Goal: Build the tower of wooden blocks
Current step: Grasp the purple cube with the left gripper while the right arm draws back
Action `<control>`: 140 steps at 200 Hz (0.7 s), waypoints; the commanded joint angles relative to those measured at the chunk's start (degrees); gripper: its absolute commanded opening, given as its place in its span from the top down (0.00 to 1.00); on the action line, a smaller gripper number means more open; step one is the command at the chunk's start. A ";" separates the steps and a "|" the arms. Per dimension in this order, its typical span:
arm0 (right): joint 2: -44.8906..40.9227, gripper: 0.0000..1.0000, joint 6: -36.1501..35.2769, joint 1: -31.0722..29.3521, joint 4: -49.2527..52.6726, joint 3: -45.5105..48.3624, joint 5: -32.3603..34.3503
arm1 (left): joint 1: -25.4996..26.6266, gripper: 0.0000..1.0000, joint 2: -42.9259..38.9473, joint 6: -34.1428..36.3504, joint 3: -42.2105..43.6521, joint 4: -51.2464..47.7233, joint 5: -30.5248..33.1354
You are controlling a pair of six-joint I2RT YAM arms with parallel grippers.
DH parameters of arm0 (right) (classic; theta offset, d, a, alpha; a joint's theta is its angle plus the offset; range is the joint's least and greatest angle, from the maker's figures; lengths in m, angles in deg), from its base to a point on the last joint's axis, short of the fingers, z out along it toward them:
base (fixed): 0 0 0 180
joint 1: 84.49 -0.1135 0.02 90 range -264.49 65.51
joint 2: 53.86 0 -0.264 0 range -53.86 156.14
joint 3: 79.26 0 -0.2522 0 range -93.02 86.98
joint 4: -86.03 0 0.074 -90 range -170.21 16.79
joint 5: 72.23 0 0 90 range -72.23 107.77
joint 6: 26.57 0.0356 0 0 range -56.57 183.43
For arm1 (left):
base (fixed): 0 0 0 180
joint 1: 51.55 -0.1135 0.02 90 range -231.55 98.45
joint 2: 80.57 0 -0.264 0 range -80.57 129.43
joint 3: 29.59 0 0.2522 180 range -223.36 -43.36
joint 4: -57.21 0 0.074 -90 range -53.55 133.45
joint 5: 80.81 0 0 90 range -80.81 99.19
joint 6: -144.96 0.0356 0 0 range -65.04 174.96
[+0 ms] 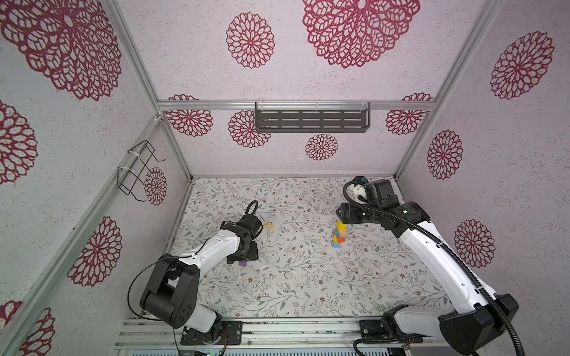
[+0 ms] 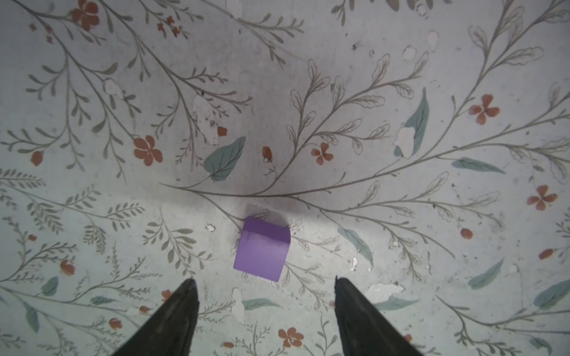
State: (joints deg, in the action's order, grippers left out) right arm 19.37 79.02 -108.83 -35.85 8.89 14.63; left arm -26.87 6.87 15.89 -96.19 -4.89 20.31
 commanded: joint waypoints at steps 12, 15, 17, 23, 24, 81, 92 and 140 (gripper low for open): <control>-1.35 0.28 -0.17 0.30 -0.90 -0.52 0.22 | -0.72 0.28 1.92 -0.72 1.13 3.51 0.03; -1.42 0.28 -0.14 0.28 -0.86 -0.56 0.23 | -0.82 0.29 2.06 -0.62 1.30 3.72 -0.14; -1.42 0.28 -0.13 0.26 -0.90 -0.51 0.24 | -0.97 0.29 2.11 -0.63 1.41 3.85 -0.24; -1.34 0.28 -0.14 0.26 -0.76 -0.64 0.25 | -1.24 0.29 2.33 -0.63 1.67 4.46 -0.54; -1.34 0.28 -0.13 0.30 -0.76 -0.61 0.24 | -1.27 0.29 2.36 -0.60 1.72 4.56 -0.55; -0.71 0.27 -0.39 0.28 0.47 -1.22 0.55 | -2.13 0.33 3.96 -0.86 3.69 8.48 -2.67; -0.72 0.28 -0.40 0.30 0.66 -1.35 0.66 | -2.16 0.35 4.47 -0.99 3.63 8.98 -3.11; -1.26 0.28 -0.60 0.26 1.35 -1.11 1.11 | -2.14 0.52 6.18 -1.84 3.52 10.97 -4.72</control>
State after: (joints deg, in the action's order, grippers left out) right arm 19.40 79.00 -108.83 -35.35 8.89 14.76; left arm -28.68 12.18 15.48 -93.00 3.40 16.85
